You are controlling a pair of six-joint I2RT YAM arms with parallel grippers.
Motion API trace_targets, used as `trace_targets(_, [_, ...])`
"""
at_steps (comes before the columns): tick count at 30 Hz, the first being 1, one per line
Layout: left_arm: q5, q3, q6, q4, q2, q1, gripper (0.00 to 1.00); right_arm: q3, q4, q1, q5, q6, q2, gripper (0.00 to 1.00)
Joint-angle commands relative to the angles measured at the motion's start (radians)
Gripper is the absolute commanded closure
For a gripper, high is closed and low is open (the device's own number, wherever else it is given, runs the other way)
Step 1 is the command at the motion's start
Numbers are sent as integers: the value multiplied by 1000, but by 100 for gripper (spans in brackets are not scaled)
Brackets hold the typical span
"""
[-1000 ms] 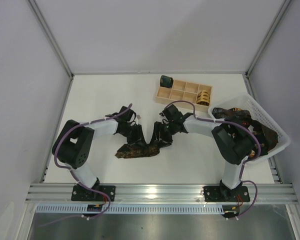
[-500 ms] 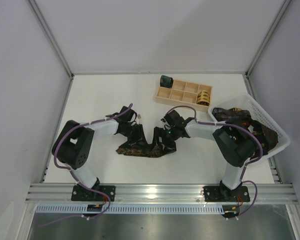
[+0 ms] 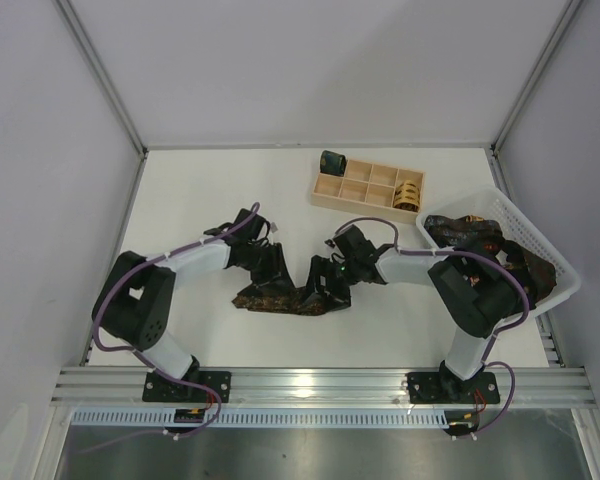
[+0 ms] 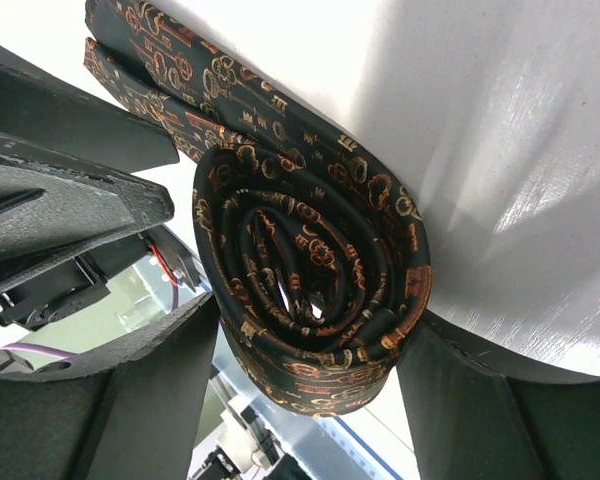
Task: Roll the ties
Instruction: Roll the tie
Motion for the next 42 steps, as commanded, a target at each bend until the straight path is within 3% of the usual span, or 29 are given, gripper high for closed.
trace_targets(1, [-7,-5,16,-11,-44,19,59,-22,74,-6,-11,16,-36,27])
trace_targets(7, [43,-34,32,-6,-61,26,61,-16,69,-23,-42,6,-23,32])
trace_targets(22, [189,-84,-1,48,-83,23,64,-45,32,-76,-96,-51,-79,26])
trace_targets(33, [180,-84,-4,61,-53,13,65,-81,57,-90,-102,-57,-89,33])
trace_targets(42, [171,-31,-9,65,-1,-26,65,-16,22,-78,-104,-65,-53,41])
